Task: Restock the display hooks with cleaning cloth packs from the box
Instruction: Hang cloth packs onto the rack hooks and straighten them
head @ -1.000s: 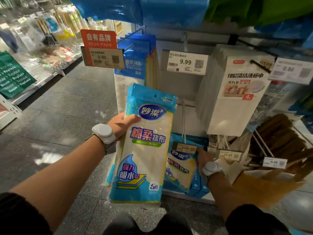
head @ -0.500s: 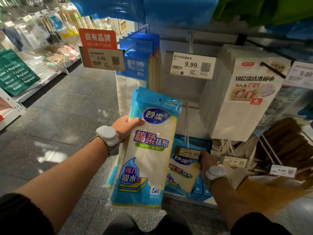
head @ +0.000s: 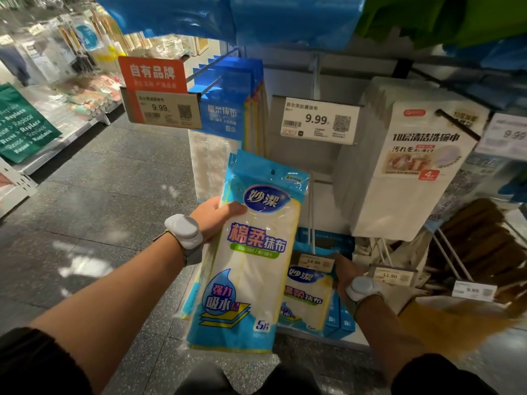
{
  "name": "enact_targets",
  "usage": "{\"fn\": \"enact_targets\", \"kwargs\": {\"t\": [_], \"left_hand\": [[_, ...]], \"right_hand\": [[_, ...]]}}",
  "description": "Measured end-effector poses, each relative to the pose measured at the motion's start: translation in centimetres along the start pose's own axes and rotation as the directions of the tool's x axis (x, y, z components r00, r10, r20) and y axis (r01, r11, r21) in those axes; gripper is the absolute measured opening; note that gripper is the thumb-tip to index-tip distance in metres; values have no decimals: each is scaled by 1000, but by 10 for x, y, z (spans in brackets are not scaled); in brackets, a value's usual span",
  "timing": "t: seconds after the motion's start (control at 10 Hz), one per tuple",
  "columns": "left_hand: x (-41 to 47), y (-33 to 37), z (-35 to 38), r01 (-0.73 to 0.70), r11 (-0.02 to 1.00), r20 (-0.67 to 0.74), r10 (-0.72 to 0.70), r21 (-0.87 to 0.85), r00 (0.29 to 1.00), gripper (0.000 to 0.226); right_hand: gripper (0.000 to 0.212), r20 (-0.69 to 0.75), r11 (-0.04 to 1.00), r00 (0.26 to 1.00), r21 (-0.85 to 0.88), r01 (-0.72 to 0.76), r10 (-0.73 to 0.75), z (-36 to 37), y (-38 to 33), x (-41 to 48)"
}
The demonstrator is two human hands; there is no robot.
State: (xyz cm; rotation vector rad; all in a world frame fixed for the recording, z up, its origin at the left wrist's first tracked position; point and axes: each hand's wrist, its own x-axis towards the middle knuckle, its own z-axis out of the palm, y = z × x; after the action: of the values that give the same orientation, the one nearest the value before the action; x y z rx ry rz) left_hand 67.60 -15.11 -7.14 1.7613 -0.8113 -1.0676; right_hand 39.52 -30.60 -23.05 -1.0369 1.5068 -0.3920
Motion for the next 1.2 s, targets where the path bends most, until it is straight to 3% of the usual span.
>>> {"fn": "enact_targets", "kwargs": {"t": [0.1, 0.2, 0.4, 0.7, 0.9, 1.0, 1.1, 1.2], "left_hand": [[2, 0, 1, 1, 1000, 1, -1, -10, 1000, 10], [2, -1, 1, -11, 999, 14, 12, -43, 1000, 10], [3, -1, 0, 13, 998, 9, -13, -57, 1000, 36], [2, 1, -1, 13, 999, 24, -12, -29, 1000, 54], [2, 3, 3, -1, 1000, 27, 2, -22, 1000, 35], [2, 4, 3, -22, 999, 41, 23, -29, 999, 10], [2, 4, 5, -33, 999, 40, 33, -14, 999, 11], [1, 4, 5, -35, 999, 50, 36, -13, 998, 12]], "right_hand": [[12, 24, 1000, 1000, -12, 5, -5, 1, -9, -7], [16, -25, 999, 999, -38, 26, -27, 1, -3, -2], [31, -85, 990, 995, -137, 32, -44, 2, 1, -5], [25, -95, 988, 994, -145, 45, -60, 0, 1, -8], [23, -51, 993, 998, -115, 37, -43, -5, 30, 46], [29, 27, 985, 995, 135, -104, 101, -3, 26, 40], [14, 32, 958, 994, 266, -105, 101, 3, 7, 2], [12, 29, 945, 995, 311, -98, 94, 6, 3, -8]]}}
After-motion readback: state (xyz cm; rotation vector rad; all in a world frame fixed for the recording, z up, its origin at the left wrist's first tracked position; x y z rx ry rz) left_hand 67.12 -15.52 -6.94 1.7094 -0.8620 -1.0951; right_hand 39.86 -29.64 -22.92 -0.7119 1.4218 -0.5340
